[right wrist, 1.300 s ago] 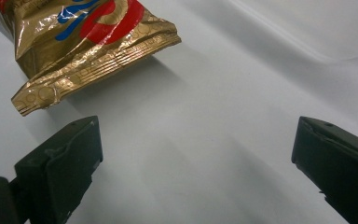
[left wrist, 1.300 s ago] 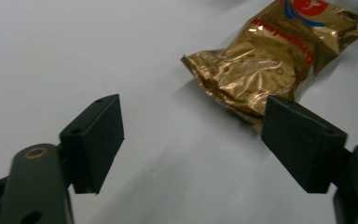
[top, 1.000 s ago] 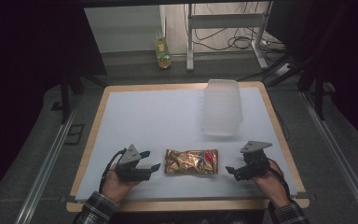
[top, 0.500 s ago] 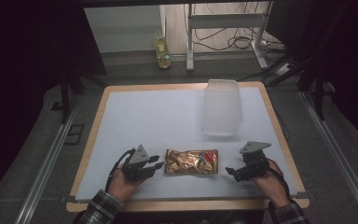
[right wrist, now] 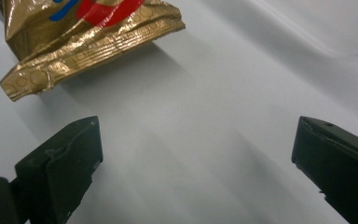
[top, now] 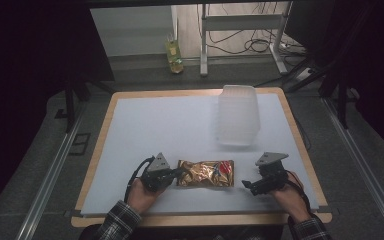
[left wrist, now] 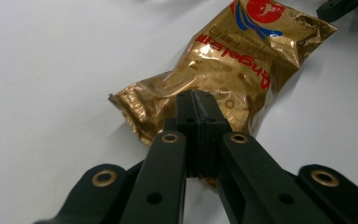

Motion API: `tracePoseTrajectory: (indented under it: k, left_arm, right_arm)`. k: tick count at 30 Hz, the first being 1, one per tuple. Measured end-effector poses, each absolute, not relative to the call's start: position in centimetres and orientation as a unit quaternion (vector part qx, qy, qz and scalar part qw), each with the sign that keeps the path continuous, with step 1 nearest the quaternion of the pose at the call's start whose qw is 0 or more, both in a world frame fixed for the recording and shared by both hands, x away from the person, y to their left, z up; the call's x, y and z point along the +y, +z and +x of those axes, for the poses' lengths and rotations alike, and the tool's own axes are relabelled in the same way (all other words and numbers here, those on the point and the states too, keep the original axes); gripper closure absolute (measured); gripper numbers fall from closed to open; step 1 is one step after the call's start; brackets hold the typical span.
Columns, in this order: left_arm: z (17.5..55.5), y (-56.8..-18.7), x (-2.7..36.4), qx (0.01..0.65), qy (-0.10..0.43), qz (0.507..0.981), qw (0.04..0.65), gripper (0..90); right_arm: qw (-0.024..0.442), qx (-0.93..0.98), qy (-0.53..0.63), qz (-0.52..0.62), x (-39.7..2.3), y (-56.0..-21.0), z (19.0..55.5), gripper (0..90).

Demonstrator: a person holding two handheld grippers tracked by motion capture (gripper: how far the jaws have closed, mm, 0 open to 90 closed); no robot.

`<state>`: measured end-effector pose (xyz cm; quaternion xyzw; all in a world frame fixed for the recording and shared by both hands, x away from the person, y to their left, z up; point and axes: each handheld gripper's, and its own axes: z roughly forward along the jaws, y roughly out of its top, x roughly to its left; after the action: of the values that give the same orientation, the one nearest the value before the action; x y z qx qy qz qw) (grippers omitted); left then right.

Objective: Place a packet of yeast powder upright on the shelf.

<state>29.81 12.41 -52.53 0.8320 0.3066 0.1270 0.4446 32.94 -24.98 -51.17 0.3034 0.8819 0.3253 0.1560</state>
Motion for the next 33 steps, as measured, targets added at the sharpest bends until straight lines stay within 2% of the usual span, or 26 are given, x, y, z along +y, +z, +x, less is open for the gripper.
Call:
tracePoseTrajectory:
  k: [4, 13, 15, 33]
  left_arm:
    - [30.1, -53.3, 11.4, 0.311, 0.13, 0.839, 0.427, 88.2]
    - [30.4, -53.7, 12.1, 0.344, 0.106, 0.837, 0.412, 90.0]
    - [30.4, -54.1, 12.4, 0.35, 0.113, 0.846, 0.385, 90.0]
    - [30.1, -54.5, 12.5, 0.34, 0.125, 0.849, 0.384, 89.9]
  right_arm:
    - [0.154, 0.879, 0.332, 0.307, -24.9, -51.1, 32.9, 2.0]
    - [0.145, 0.873, 0.35, 0.307, -25.1, -50.4, 32.7, 2.0]
    - [0.134, 0.874, 0.351, 0.309, -25.1, -50.4, 32.7, 2.0]
    - [0.041, 0.873, 0.376, 0.307, -23.0, -49.9, 32.6, 2.0]
